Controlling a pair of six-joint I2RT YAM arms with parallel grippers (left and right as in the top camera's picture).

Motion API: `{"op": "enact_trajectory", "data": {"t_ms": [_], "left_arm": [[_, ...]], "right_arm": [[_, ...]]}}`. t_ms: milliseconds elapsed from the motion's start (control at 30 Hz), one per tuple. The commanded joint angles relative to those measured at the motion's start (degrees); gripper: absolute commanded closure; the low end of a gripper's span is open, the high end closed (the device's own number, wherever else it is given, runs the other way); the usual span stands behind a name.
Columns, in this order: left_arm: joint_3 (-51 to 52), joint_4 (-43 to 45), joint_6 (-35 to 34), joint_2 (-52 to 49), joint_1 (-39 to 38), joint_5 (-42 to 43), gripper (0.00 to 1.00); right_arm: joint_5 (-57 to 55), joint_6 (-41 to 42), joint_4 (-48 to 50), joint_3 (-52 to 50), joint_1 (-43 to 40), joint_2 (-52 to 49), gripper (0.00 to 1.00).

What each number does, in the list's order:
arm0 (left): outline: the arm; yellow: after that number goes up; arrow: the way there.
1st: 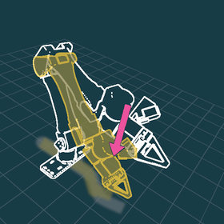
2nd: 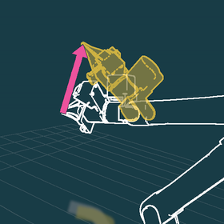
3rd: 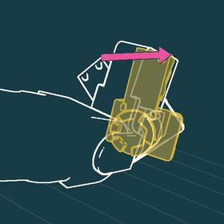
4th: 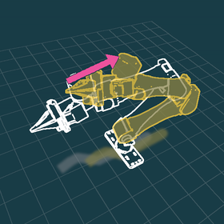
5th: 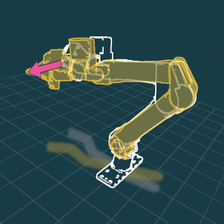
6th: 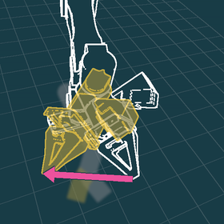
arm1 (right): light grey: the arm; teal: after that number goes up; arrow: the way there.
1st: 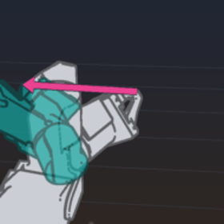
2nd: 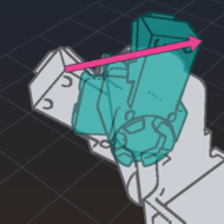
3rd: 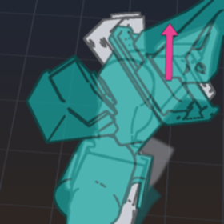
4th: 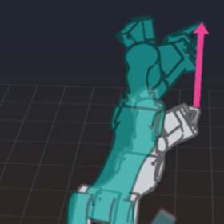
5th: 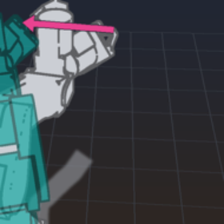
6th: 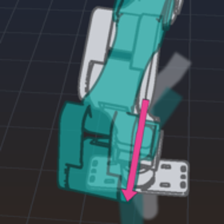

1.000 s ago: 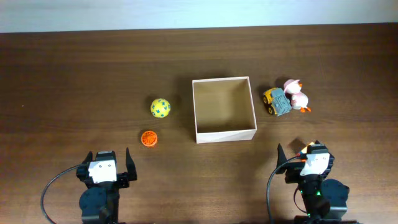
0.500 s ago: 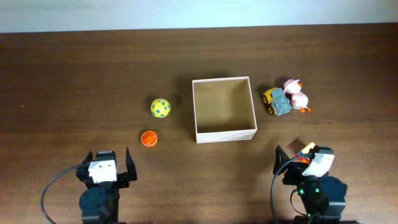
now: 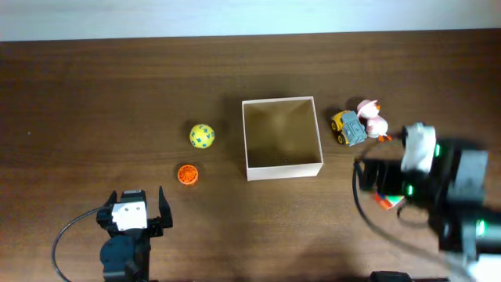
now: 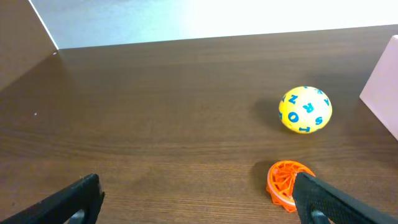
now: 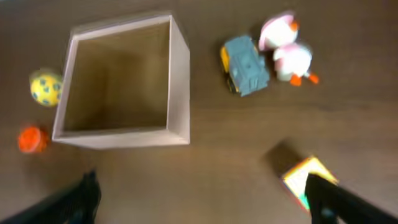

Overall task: Pack container
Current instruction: 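Move the right gripper over the yellow-grey toy truck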

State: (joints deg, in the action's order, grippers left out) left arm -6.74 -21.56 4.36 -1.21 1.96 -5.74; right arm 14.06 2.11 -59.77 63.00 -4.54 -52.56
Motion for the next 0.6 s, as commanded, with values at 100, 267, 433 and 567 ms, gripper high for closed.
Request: {"op": "enact_trajectory", "data": {"t_ms": [100,267,433,567], "left_arm": [[0.2,0.1,0.9,0.6,0.2,0.9,0.01],[0.2,0.1,0.9,0.6,0.2,0.9,0.01],[0.2,0.1,0.9,0.6,0.2,0.9,0.01],[0.2,0.1,0.9,0.6,0.2,0.9,0.01]], "right_arm": [[1.0,-9.1,-3.7,16.1,-0.3,-23.8,0.01],[1.9,-9.4,-3.0,16.3,-0.3,-34.5,0.01],[2.1,-13.5,-3.1,16.3,-0.2,-42.2,0.01],[2.1,-18.1,-2.5,16.3,0.5,-45.5,0.01]]}}
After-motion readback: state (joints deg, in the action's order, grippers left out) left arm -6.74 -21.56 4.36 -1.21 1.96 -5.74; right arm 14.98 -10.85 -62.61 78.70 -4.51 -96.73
